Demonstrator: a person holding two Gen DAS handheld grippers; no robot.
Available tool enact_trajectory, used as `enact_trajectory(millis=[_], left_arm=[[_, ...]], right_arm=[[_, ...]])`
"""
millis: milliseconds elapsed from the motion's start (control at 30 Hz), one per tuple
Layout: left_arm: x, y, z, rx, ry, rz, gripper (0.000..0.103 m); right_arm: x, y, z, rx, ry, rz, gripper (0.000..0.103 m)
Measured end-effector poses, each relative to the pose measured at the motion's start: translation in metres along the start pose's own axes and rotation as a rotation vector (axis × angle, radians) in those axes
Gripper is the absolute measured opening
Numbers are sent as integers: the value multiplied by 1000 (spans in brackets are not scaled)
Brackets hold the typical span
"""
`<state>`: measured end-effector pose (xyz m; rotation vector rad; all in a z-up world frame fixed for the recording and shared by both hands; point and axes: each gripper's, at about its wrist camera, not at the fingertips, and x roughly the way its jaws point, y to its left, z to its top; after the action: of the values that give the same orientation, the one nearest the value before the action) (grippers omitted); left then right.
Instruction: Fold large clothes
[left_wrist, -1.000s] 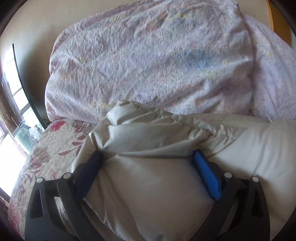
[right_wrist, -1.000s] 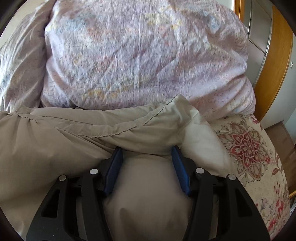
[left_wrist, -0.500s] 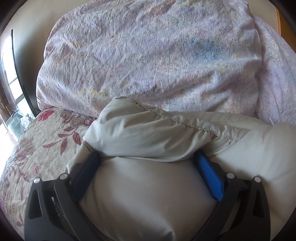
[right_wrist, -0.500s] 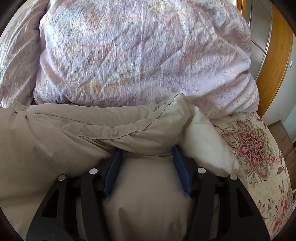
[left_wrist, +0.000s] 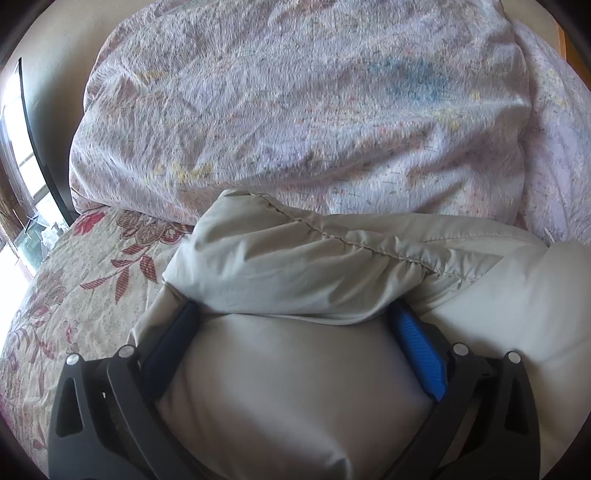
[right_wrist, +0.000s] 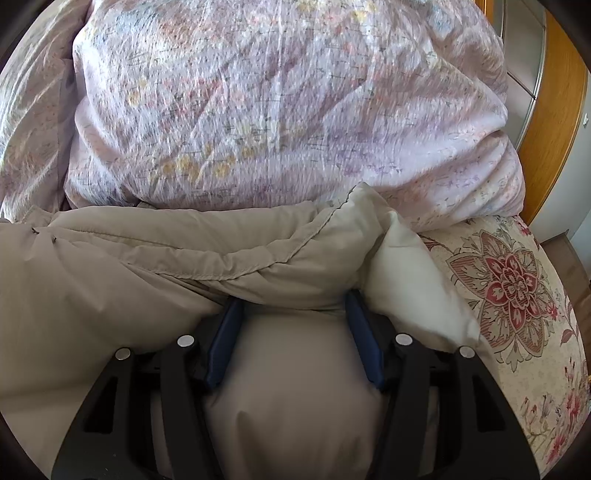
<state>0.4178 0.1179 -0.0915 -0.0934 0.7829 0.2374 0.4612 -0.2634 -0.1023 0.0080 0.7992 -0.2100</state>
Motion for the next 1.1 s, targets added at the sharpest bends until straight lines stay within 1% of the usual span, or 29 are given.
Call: enact_trajectory(millis=[433, 733, 833, 933, 967, 1033, 1100], left_arm=[[4, 6, 3, -4, 17, -10, 101], [2, 7, 2, -12, 9, -15, 101], [-3, 6, 0, -7, -5, 12, 101], [-21, 6, -7, 8, -6, 62, 100], [-29, 7, -10, 7, -10, 53, 99], [-58, 13, -20, 17, -25, -7, 99], [-84, 21, -30, 23, -30, -39, 98]], right_arm=[[3, -1, 2, 0, 11, -3, 60], [4, -2, 3, 5, 11, 2, 60], [0, -4, 2, 11, -6, -15, 60], [-10, -8, -2, 30, -2, -23, 62], [-18, -12, -5, 51, 6, -25, 62], [-41, -24, -12, 109, 1, 17, 63], [-68, -42, -22, 187, -11, 48, 63]])
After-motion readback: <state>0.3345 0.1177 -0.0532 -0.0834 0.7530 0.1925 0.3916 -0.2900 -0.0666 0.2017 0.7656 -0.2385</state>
